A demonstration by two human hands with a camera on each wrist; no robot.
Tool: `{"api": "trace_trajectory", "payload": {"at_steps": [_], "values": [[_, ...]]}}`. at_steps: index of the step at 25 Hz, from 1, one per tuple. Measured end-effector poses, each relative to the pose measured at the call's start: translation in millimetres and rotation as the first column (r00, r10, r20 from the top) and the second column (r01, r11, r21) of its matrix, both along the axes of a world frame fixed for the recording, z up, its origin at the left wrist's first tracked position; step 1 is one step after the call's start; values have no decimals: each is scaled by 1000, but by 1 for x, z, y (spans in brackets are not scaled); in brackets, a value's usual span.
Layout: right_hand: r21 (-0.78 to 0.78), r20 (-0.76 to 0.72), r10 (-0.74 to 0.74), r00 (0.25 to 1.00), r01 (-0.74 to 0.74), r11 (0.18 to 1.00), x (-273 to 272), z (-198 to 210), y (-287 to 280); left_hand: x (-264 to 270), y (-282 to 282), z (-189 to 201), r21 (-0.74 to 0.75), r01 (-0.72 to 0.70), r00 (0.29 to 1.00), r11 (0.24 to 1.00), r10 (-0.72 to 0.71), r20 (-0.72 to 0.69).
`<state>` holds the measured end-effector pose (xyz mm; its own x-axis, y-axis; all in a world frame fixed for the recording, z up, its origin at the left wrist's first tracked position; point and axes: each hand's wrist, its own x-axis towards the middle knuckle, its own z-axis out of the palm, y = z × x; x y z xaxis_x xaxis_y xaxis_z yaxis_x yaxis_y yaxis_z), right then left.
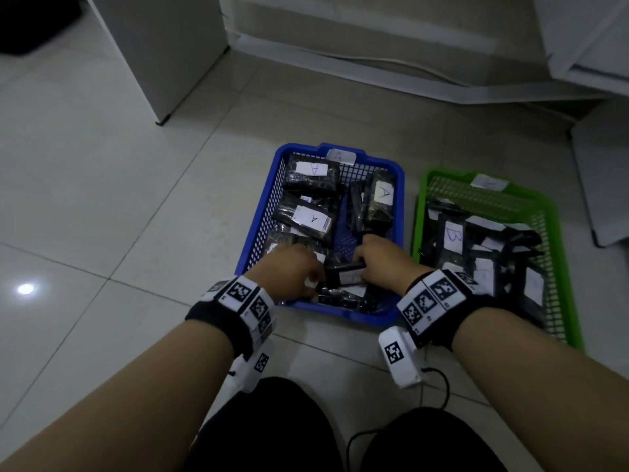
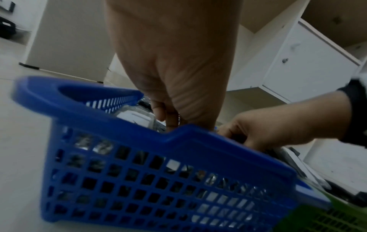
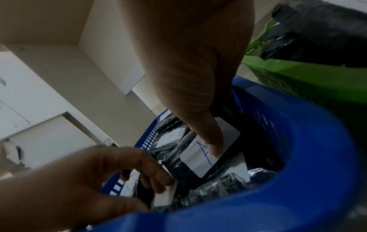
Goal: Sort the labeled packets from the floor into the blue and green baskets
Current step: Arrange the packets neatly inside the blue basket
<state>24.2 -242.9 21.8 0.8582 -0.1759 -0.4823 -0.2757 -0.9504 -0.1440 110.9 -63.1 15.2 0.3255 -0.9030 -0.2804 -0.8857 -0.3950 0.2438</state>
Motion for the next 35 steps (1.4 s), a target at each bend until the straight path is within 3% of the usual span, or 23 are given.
{"api": "trace_trajectory", "payload": {"at_steps": [4, 7, 10, 14, 16, 18, 24, 27, 30, 32, 35], "values": [[184, 96, -218, 971, 198, 963, 0, 27, -14, -5, -16, 0, 102, -9, 1000, 995, 7, 20], [366, 160, -435, 886, 356, 860, -4, 38, -26, 2, -11, 5, 67, -133, 966, 989, 145, -214], [469, 157, -577, 801, 454, 758, -5, 32, -26, 15, 9, 19, -14, -356, 874, 934, 328, -360], [564, 109, -663, 740, 503, 654, 1, 17, -4, 28, 38, 29, -53, -695, 618, 717, 558, -553], [644, -42, -676, 736, 537, 545, 5, 10, 13, 31, 46, 27, -61, -732, 619, 679, 624, -477], [679, -189, -626, 757, 561, 474, 9, 3, 30, 30, 50, 23, -53, -698, 687, 714, 646, -333], [590, -132, -552, 823, 513, 624, 26, -6, 58, 25, 49, 12, 16, -535, 839, 845, 534, -102], [537, -129, -475, 871, 464, 704, 29, -2, 52, 23, 47, 7, -163, -436, 899, 885, 437, -34], [298, 6, -362, 932, 344, 891, 25, 6, 26, 30, 40, -3, -134, -175, 983, 975, 182, 37], [142, -24, -226, 974, 227, 964, 18, 2, 13, 33, 33, -5, -56, -153, 986, 987, 156, 52], [34, -94, -47, 994, 51, 998, 10, -15, 14, 32, 19, -4, -90, -121, 989, 989, 128, 72]]}}
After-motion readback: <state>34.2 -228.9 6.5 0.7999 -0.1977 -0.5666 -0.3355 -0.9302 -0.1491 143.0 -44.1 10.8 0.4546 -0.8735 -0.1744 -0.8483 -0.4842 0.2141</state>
